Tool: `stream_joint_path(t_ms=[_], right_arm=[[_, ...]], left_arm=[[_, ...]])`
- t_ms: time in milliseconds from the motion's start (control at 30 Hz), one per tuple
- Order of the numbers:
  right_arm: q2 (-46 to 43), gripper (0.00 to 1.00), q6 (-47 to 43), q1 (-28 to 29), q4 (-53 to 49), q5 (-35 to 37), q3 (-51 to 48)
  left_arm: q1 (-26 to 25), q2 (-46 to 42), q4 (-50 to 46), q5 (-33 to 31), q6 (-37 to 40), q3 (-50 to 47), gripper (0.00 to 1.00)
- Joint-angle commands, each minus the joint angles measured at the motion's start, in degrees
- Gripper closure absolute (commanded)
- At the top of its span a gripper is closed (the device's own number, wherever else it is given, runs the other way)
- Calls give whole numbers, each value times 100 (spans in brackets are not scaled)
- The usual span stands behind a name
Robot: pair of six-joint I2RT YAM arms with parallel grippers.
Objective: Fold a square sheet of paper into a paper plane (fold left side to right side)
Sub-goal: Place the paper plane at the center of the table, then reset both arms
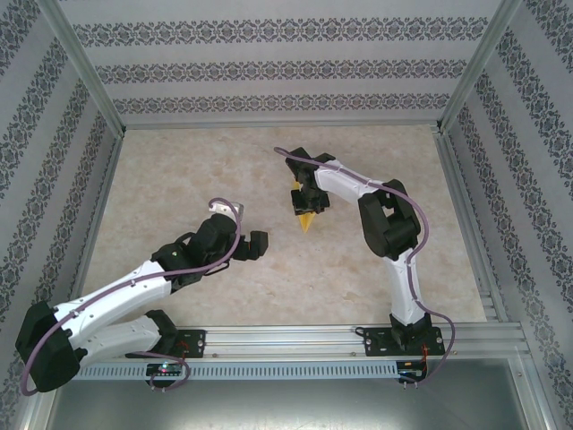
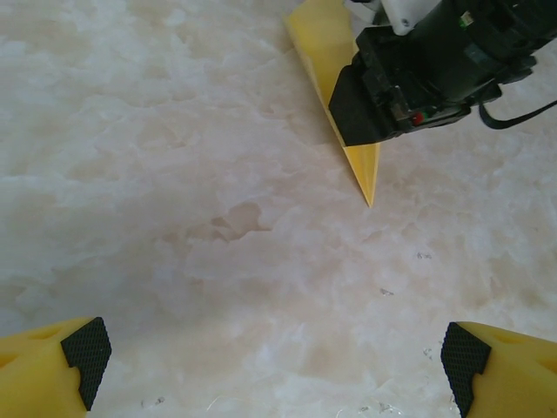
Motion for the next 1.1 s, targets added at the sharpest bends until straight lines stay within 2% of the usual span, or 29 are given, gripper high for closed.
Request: stream_joint_path(t_ms=[0, 167, 300, 433, 567, 667, 700, 833, 1067], right_arm=[[-690, 58, -98, 176, -341, 295, -127], [-1601, 49, -166, 283, -465, 503, -599], [-2788, 38, -354, 255, 59, 689, -1455], [-4149, 29, -607, 65, 905, 1055, -2515], [-5433, 17, -745, -445, 2113, 1338, -3822], [-6137, 5, -768, -921, 2986, 1467, -4761], [-6320, 2, -780, -1087, 3259, 1497, -5045], [-6624, 2, -1102, -1781, 4241, 1353, -5912], [-6350, 2, -1406, -2587, 6185, 1429, -7190]], left_arm=[[118, 23, -166, -163, -99, 203, 0], [398, -62, -147, -119, -235, 193, 0], [782, -227, -58, -383, -244, 113, 0], [1078, -446, 444, -1449, 142, -85, 0], [1217, -509, 1540, -2938, 1134, -430, 0], [1314, -320, 2135, -3488, 2036, -532, 0], [1375, -223, 2275, -3555, 2290, -558, 0], [1705, 167, 2417, -3823, 2714, -620, 0], [2618, 648, 3782, -2907, 3009, -1492, 0]])
